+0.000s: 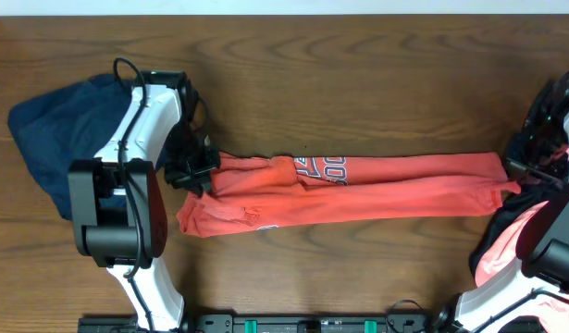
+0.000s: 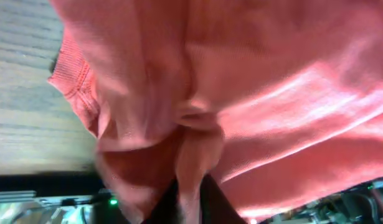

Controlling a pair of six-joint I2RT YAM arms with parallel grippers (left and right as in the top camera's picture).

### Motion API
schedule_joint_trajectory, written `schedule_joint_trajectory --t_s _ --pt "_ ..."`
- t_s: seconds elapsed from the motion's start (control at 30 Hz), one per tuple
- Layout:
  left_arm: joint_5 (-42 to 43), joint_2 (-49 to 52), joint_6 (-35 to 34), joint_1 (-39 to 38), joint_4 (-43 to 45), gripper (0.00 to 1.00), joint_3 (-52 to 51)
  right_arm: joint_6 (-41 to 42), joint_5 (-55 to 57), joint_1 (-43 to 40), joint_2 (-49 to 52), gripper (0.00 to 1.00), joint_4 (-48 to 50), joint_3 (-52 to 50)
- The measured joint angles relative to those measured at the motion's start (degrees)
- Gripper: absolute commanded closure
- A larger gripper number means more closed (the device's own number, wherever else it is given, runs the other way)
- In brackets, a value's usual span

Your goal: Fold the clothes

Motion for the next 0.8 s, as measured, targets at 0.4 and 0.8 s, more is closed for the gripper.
schedule_joint_trajectory --t_s 0.4,0.8 --pt "-0.92 0.00 -0.28 0.00 -0.26 0.57 -0.13 -0.17 0.39 -0.20 0.00 0.57 1.90 -1.55" --pt "4.11 -0.04 -0.28 -2.03 11.91 0.58 -0.13 -0.17 -1.55 -0.83 0.00 0.56 5.29 -1.55"
